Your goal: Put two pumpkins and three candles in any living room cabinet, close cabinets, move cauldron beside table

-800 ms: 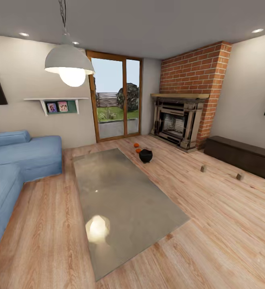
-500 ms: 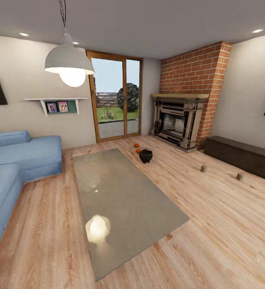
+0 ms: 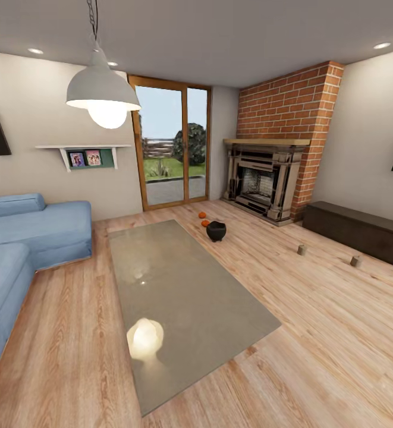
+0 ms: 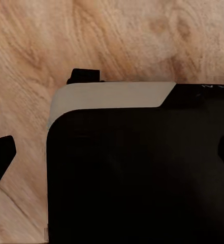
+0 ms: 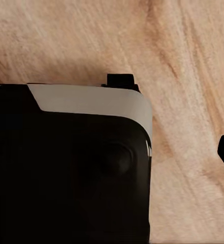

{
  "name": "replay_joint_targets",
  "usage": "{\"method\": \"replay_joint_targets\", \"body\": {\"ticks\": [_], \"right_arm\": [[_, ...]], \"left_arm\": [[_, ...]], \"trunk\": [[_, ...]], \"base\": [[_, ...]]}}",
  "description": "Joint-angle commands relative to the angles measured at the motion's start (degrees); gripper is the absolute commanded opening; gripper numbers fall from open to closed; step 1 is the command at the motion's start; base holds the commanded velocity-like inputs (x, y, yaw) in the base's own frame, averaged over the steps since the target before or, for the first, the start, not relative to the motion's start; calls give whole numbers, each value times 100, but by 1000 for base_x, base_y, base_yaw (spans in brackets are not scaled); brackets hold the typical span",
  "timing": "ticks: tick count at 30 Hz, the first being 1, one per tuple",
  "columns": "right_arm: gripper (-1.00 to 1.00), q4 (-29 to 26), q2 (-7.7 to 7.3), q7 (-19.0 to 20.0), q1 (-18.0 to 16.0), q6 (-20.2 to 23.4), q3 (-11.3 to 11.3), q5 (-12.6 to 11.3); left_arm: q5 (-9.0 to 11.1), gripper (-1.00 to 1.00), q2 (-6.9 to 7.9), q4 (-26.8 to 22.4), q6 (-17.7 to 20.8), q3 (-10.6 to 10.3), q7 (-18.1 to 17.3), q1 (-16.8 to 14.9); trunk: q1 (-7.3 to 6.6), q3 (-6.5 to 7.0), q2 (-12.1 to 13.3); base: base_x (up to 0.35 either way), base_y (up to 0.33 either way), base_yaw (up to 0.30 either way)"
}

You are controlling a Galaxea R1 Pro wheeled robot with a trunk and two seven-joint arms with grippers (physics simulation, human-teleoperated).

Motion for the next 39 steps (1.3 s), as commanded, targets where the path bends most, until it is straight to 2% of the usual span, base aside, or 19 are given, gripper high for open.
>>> {"method": "replay_joint_targets", "body": {"ticks": [1, 7, 8, 17, 39], "right_arm": [[100, -47, 33, 0, 33, 2, -25, 8], [100, 86, 98, 2, 230, -191, -80, 26], [100, 564, 103, 2, 432, -765, -84, 26], [100, 637, 110, 3, 447, -810, -84, 33], [100, 644, 107, 4, 449, -816, -83, 35]], "left_arm": [[0, 100, 33, 20, 2, -3, 0, 34], [-198, 100, 226, 215, -190, -1, -15, 231], [-311, 100, 332, 708, -655, -4, -19, 732], [-342, 100, 333, 746, -675, -12, -15, 749], [-332, 100, 320, 533, -675, -10, -9, 737]], "trunk": [[0, -6, -3], [0, -6, -3], [0, -6, -3], [0, -6, -3], [0, -6, -3]], "base": [[0, 0, 0], [0, 0, 0], [0, 0, 0], [0, -76, 0], [0, -306, 0]]}}
